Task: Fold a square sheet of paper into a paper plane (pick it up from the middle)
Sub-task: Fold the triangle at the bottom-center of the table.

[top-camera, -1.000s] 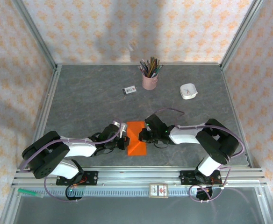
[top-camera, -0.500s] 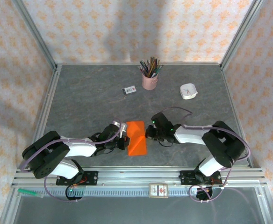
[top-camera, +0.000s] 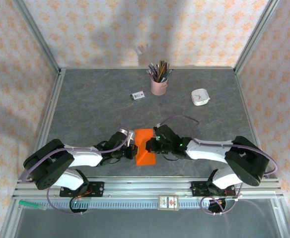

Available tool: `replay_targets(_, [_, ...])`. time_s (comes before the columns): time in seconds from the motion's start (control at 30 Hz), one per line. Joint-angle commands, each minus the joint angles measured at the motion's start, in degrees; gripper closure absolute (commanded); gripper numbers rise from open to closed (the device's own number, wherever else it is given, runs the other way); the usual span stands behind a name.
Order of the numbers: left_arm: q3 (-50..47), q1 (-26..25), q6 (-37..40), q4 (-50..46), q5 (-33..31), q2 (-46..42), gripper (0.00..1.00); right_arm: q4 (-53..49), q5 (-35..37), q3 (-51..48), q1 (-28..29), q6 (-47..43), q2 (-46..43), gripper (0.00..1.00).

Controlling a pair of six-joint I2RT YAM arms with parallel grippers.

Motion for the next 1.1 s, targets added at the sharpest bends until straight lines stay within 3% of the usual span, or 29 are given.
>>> replay_targets(0.0, [-1.1,0.6,0.5,-6.5,-2.9,2.7,1.0,4.7,-0.6,0.3,2.1,3.4,2.9,1.0])
replay_targets(0.3, [-1.1,0.6,0.5,-6.4,-2.8,2.5,1.0,8.9,-2.4,-0.5,3.3,5.3,7.4,1.0])
replay_targets(0.63, [-1.1,0.6,0.5,-6.4,-2.7,2.8,1.0,5.0,0.0,-2.4,3.2,4.5,9.1,1.0])
replay_targets(1.07, [-1.0,0.6,0.6,-6.4,-2.5,3.1,1.0,4.3,-1.3,-1.8,2.1,2.9,2.2,1.0])
